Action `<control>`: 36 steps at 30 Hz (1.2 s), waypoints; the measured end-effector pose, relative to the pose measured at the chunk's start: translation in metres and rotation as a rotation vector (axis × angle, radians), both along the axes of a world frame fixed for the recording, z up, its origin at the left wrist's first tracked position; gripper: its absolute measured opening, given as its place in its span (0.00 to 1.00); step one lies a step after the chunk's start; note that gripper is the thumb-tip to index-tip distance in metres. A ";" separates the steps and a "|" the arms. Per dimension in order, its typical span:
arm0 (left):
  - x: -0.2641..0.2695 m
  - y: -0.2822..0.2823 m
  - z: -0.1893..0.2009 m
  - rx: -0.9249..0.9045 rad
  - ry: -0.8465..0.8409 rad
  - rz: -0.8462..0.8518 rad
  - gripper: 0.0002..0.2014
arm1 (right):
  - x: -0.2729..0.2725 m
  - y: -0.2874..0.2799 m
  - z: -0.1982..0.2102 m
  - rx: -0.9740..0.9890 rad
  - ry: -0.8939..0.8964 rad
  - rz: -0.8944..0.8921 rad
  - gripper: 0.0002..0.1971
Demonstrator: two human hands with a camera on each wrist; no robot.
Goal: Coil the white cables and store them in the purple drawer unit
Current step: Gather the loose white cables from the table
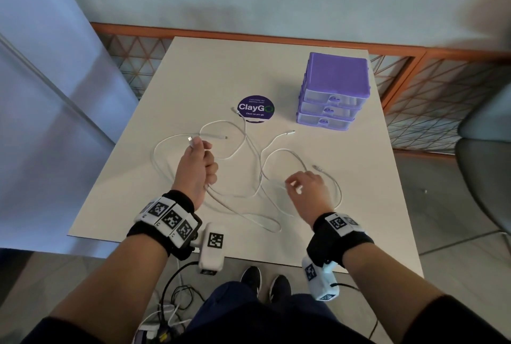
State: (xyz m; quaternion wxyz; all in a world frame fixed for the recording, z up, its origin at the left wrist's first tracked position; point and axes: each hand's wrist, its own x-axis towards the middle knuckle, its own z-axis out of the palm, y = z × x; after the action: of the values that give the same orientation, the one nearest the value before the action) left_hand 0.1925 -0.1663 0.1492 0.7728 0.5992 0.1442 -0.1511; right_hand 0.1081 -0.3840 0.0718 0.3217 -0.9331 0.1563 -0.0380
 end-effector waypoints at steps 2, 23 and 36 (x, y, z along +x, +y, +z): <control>-0.001 0.001 -0.002 0.018 0.001 0.009 0.17 | -0.012 -0.021 -0.007 -0.139 0.131 -0.085 0.08; -0.003 -0.021 0.010 -0.194 0.082 -0.126 0.17 | 0.010 -0.010 0.048 0.830 -0.002 -0.250 0.10; 0.022 -0.033 0.045 -0.403 0.068 -0.139 0.20 | 0.027 0.048 0.091 0.622 0.074 0.392 0.11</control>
State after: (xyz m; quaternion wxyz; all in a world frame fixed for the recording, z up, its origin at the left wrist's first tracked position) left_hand 0.2146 -0.1991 0.1946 0.8594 0.4355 0.0955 -0.2502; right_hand 0.1349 -0.3359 0.1629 0.5852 -0.8037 -0.0098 0.1074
